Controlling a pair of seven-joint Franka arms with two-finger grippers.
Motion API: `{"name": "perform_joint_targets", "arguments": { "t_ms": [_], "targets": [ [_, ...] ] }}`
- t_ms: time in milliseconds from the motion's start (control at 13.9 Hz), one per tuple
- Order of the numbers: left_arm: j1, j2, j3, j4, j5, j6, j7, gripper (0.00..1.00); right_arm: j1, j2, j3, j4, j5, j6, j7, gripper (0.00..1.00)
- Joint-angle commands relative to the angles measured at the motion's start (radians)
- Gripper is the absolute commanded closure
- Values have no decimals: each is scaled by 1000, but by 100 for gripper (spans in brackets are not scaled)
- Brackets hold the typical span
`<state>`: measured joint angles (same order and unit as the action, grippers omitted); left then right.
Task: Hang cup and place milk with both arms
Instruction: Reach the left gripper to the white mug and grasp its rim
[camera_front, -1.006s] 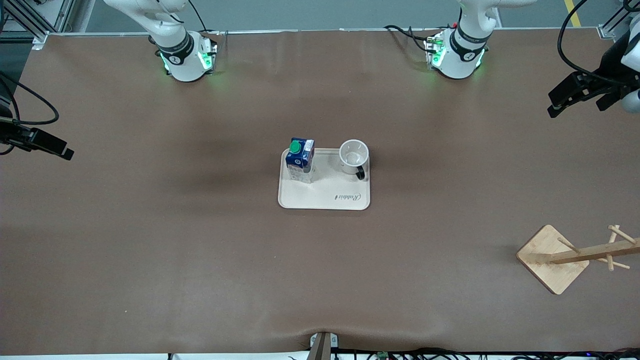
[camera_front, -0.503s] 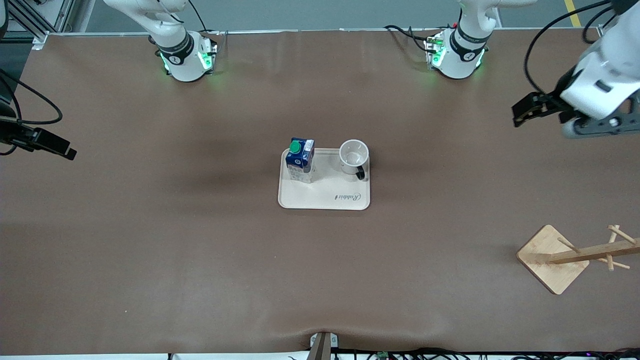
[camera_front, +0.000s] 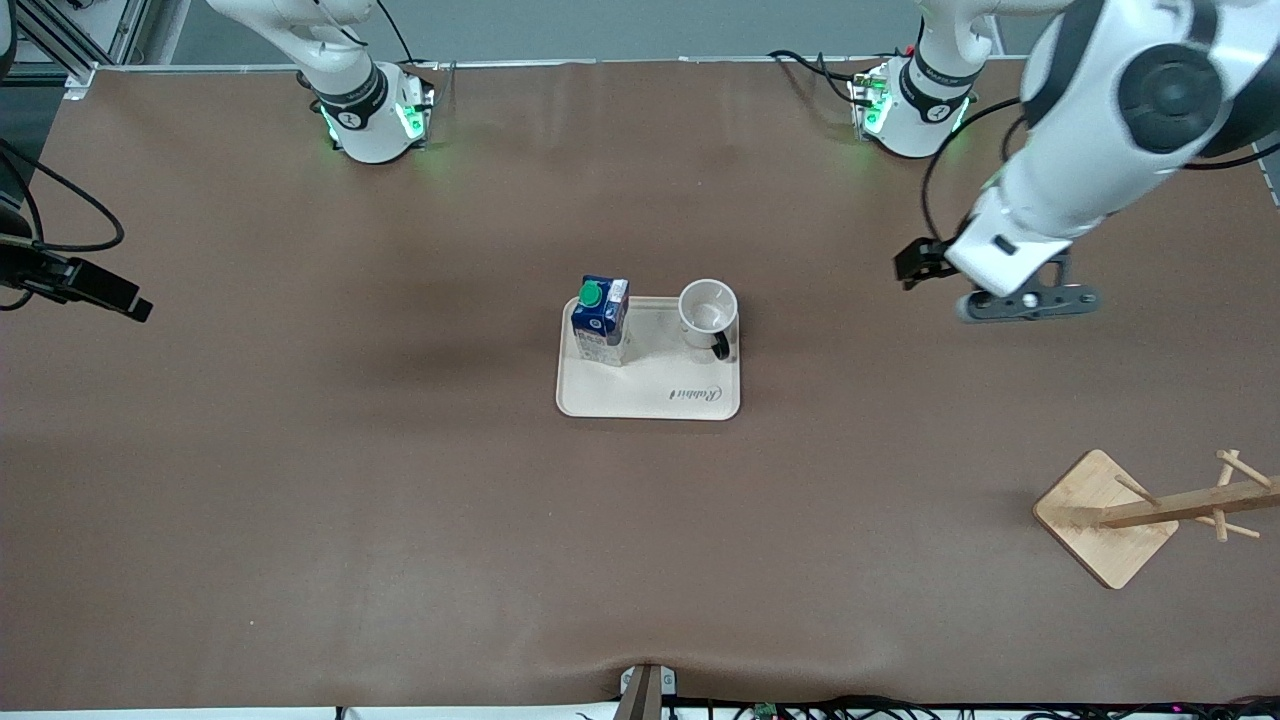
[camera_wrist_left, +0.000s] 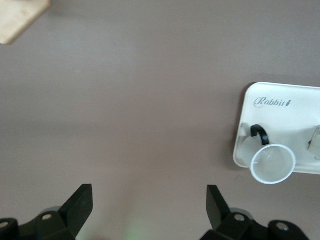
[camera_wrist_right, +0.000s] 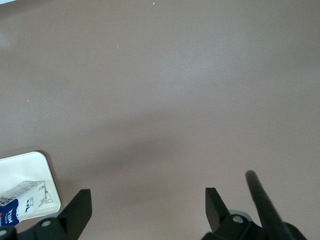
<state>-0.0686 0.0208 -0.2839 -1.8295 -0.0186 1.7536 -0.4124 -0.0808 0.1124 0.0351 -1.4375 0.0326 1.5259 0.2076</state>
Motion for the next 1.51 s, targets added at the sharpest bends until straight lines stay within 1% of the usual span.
{"name": "perform_joint_targets", "arguments": {
  "t_ms": [0, 144, 359, 431, 503, 647, 719, 790, 862, 934, 1078, 1150, 1222, 1293, 1437],
  "targets": [
    [-2, -21, -63, -111, -26, 124, -121, 0, 4, 21, 3, 23, -20, -6, 18, 0],
    [-3, -3, -118, -169, -59, 219, -230, 0, 24, 21, 3, 23, -40, -7, 18, 0],
    [-10, 83, -221, -226, -63, 383, -414, 0, 23, 21, 2, 23, -43, -9, 21, 0],
    [-29, 126, -236, -234, -52, 439, -498, 6, 19, 21, 2, 22, -40, -9, 21, 0],
    [-52, 169, -236, -234, -47, 486, -549, 6, 19, 21, 2, 22, -40, -10, 22, 0],
    [-103, 244, -236, -244, -3, 568, -647, 13, 13, 23, 2, 22, -39, -12, 22, 0],
    [-117, 278, -236, -247, 38, 604, -701, 19, 13, 23, 2, 22, -39, -12, 22, 0],
    [-131, 313, -236, -249, 72, 627, -747, 22, 18, 23, 2, 22, -39, -12, 21, 0],
    [-146, 346, -236, -249, 101, 647, -788, 23, 18, 23, 2, 22, -39, -13, 21, 0],
    [-155, 373, -236, -249, 126, 658, -822, 27, 18, 26, 2, 20, -39, -13, 22, 0],
    [-165, 416, -236, -246, 189, 667, -880, 39, 15, 29, 2, 20, -37, -12, 21, 0],
    [-168, 432, -236, -243, 196, 667, -894, 43, 21, 42, 2, 19, -37, -10, 21, 0],
    [-174, 439, -236, -241, 198, 667, -898, 51, 26, 50, 2, 20, -42, -12, 21, 0],
    [-174, 452, -236, -238, 198, 667, -899, 61, 24, 52, 2, 20, -39, -12, 19, 0],
    [-175, 453, -236, -234, 198, 666, -907, 90, 26, 53, 2, 20, -39, -13, 16, 0]
  ]
}}
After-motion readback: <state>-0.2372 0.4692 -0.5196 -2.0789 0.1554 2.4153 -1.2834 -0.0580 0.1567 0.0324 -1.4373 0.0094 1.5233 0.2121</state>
